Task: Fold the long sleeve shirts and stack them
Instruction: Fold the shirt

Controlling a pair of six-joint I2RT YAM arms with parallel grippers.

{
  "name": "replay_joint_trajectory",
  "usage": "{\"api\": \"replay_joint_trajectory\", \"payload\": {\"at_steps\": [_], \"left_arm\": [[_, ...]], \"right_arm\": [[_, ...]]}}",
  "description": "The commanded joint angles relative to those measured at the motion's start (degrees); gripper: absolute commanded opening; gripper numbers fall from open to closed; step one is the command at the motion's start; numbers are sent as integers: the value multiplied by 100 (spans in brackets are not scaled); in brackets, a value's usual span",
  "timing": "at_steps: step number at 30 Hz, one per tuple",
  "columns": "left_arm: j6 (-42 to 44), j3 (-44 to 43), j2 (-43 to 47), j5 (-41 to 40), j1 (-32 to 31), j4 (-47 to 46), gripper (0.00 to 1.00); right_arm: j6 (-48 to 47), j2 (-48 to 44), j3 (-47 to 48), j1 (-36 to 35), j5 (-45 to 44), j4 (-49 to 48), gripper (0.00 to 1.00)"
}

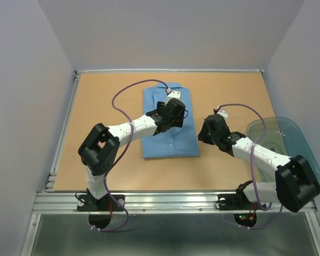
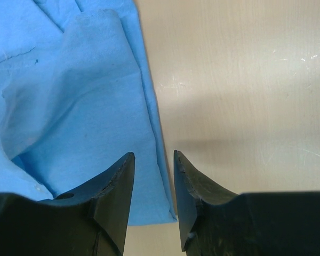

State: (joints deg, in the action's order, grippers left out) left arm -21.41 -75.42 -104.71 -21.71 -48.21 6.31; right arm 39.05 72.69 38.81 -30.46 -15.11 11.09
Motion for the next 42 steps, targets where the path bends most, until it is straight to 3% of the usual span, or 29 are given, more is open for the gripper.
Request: {"api": "replay_joint_trajectory", "payload": {"at_steps": [1, 10, 15, 21, 31, 42], "left_arm": [[-153, 1, 574, -220, 74, 221, 83], [-653, 106, 459, 369, 145, 705, 73], [-961, 702, 1073, 396, 416, 538, 73], [-1164, 1501, 1733, 448, 760, 407, 74], [-1190, 2110, 1436, 826, 944, 108, 73], [-1304, 2338, 1303, 1046, 1067, -42, 73]], "right_arm": [[-318, -36, 487, -4, 218, -248, 41], [-538, 842, 1488, -4, 1176, -669, 36], [-837, 1607, 2383, 5, 2029, -846, 35], [-1847, 2494, 3167, -21, 2917, -609, 42], [-3595, 3049, 3651, -425, 2453, -125, 47], [-4265, 3586, 4099, -997, 1390, 217, 47]]}}
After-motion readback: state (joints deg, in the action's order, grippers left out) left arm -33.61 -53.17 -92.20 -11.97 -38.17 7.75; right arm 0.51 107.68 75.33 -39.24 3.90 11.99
